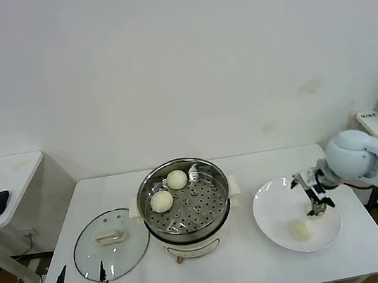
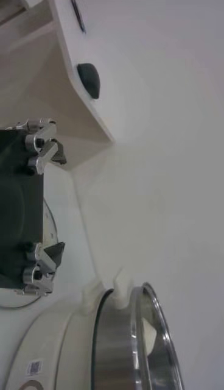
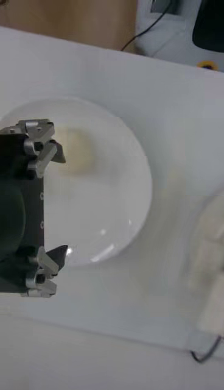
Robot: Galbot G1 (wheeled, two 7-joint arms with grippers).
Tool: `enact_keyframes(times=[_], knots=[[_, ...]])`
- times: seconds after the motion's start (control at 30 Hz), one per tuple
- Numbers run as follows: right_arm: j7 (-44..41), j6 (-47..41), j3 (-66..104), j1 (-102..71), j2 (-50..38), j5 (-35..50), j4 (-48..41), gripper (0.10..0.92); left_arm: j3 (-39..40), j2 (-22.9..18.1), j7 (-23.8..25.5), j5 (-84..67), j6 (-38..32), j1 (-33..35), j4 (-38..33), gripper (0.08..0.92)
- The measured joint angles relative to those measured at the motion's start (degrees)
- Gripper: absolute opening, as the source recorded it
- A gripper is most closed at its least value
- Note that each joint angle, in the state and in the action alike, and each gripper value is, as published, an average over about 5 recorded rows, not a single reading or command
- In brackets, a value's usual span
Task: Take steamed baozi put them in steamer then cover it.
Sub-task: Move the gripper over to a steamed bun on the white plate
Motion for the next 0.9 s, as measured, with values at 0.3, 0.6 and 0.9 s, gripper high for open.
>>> enact_keyframes(times=[0.3,0.6,0.9], knots=[[1.5,-1.9,5.3,-8.9,0.0,-0.8,-1.6,0.808,-0.1,-0.1,-0.1,-0.1,-0.2,0.2,0.8,0.823],[3.2,-3.1,9.0,-15.0,1.7,-1.3,-4.4,0.785,-0.1,-0.2,-0.1,-0.1,-0.3,0.2,1.0,0.823],[4.9,-4.7,11.4,-18.4,3.8,-0.8,-7.1,0.746,-0.3,0.0,-0.2,-0.4,-0.4,0.3,1.1,0.823]])
